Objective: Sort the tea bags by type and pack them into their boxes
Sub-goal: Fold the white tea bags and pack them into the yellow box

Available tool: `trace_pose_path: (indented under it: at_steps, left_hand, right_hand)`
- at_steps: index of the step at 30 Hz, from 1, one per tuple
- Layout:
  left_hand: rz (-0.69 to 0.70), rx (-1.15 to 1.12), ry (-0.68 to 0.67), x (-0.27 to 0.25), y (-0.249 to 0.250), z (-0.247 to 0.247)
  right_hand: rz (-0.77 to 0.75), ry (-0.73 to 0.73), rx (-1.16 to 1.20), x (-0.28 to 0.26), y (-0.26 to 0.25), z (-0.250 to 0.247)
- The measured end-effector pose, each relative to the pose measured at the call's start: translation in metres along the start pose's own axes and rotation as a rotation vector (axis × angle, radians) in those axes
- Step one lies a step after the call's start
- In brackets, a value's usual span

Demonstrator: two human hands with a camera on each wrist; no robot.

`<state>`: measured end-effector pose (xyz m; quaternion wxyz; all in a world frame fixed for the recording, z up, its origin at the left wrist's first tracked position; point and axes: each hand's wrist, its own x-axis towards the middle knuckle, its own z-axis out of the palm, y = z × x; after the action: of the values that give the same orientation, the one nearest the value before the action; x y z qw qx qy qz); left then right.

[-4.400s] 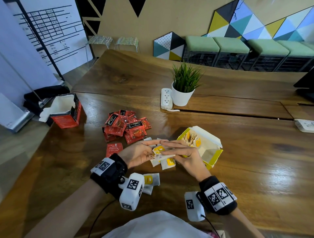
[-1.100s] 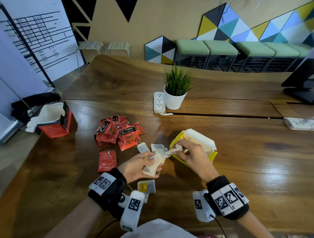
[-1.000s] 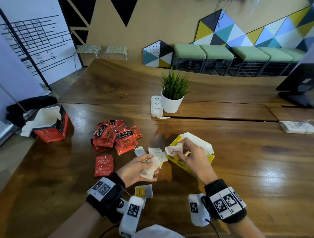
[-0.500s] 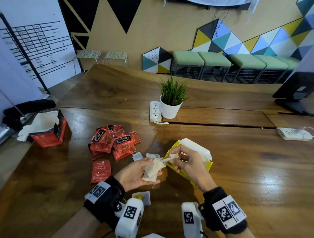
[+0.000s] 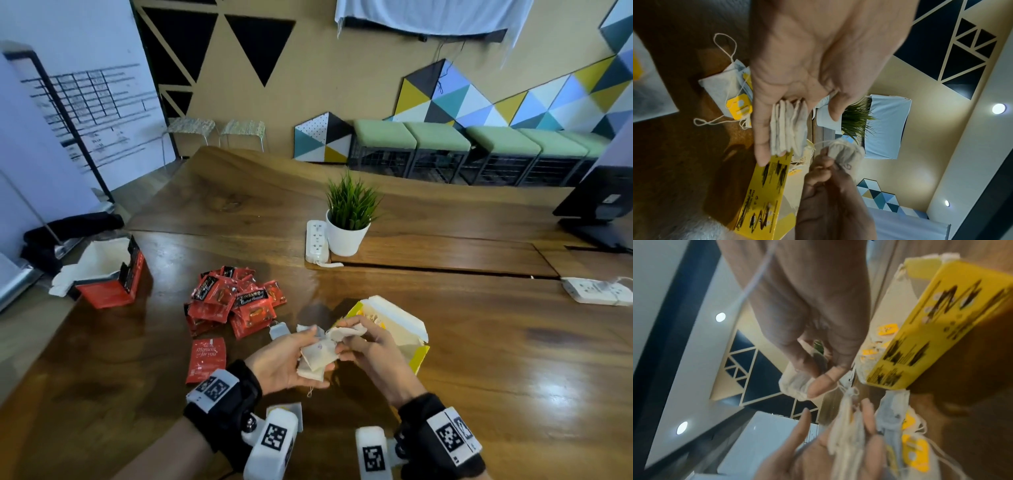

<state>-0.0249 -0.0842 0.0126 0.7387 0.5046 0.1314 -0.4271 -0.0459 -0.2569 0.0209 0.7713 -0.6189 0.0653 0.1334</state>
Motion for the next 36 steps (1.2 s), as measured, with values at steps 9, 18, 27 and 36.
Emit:
trace_pose_path:
  at_steps: [9,18,27,36]
  left_hand:
    - [0.009,0.053,-0.065,0.001,0.024,0.001]
    - [0.054,-0.041,0.015,0.001,0.014,-0.008]
    - [0.082,0.051,0.001,-0.002,0.010,-0.011]
    - [0.120,0.038,0.080,-0.018,0.002,-0.027]
  right_hand:
    - [-0.164,0.114,-0.416,0.026,-0.011,0.007]
    - [-0.377,0.061,-1.065,0.026,-0.001,0.005]
    - [-0.335,-0.010,-1.221,0.029,0.014,0.024]
    - [-0.200,0.101,-0.737,0.028,0.007,0.013]
